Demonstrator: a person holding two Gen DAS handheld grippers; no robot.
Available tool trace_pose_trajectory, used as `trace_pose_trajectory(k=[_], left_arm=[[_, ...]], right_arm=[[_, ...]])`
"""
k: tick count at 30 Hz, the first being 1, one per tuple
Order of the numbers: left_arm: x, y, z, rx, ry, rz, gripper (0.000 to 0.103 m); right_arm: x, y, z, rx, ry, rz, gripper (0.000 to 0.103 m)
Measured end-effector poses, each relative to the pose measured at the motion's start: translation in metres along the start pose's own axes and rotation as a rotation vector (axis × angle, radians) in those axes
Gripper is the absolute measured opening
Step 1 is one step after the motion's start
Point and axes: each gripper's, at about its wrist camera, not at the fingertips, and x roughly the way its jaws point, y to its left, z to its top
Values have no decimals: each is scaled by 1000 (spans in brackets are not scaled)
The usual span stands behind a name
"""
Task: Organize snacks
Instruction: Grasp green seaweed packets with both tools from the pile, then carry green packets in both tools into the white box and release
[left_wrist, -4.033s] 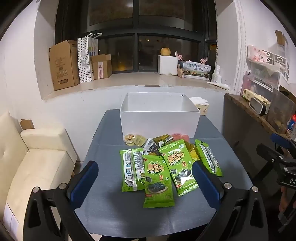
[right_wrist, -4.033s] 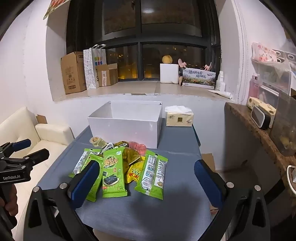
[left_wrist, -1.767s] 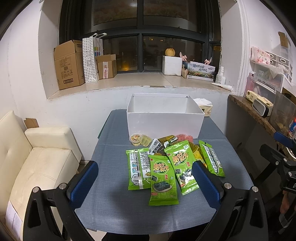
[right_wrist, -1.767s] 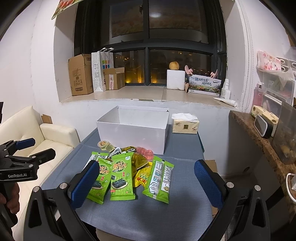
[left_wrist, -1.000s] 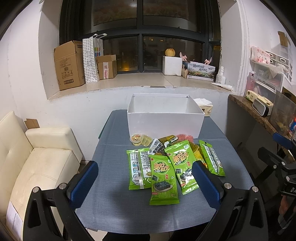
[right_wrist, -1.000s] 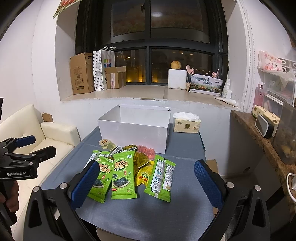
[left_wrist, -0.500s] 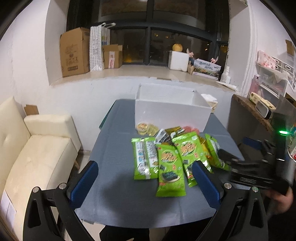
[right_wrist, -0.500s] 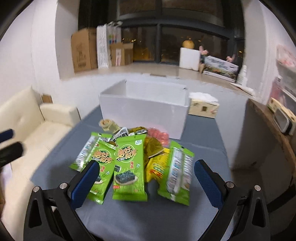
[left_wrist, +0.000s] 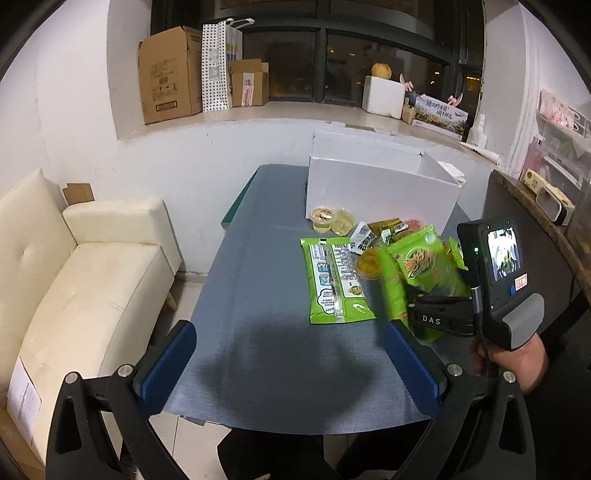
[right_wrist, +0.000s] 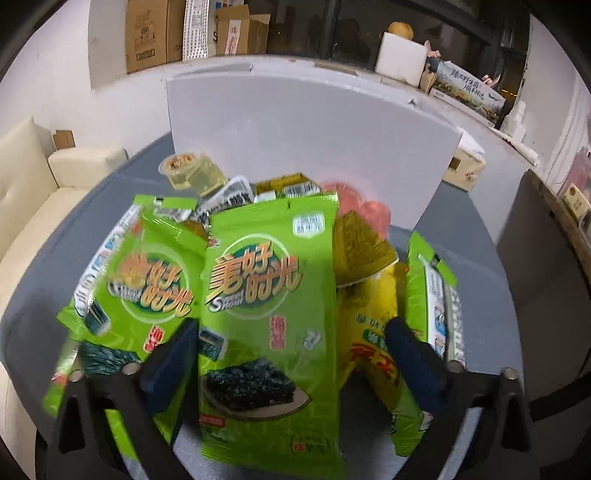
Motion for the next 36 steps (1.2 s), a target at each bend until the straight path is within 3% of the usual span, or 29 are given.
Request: trace_pose_trajectory(k=[3, 5, 6, 19, 27, 29, 31, 32, 34, 36], left_arm=[[8, -8, -1, 19, 18, -12, 103], [12, -13, -2, 30, 27, -26, 103], [14, -17, -1, 36, 29, -34, 103], [88, -88, 3, 135, 98, -129, 103], [138, -123, -2, 181, 148, -51, 101], [146, -124, -5, 178, 168, -44, 94], [149, -123, -7, 165, 179, -33, 66], [148, -123, -7, 173, 166, 2, 61], [145, -121, -6, 160, 170, -27, 37], [139, -117, -5, 148, 164, -38, 30]], right_arm=[[-9, -2, -1, -18, -18, 4, 57], [-15, -6, 1, -16, -18, 10, 22], [-20, -10, 1, -8, -25, 34, 20], [-91, -69, -17, 163, -139, 266, 16], [-119, -98, -39, 233, -174, 260, 16], [-120, -99, -43, 235, -175, 260, 16], [-120, -99, -45, 236, -173, 264, 16], [-119, -98, -46, 238, -171, 268, 16], [-118, -97, -47, 237, -169, 276, 16], [-117, -95, -46, 235, -171, 284, 16]])
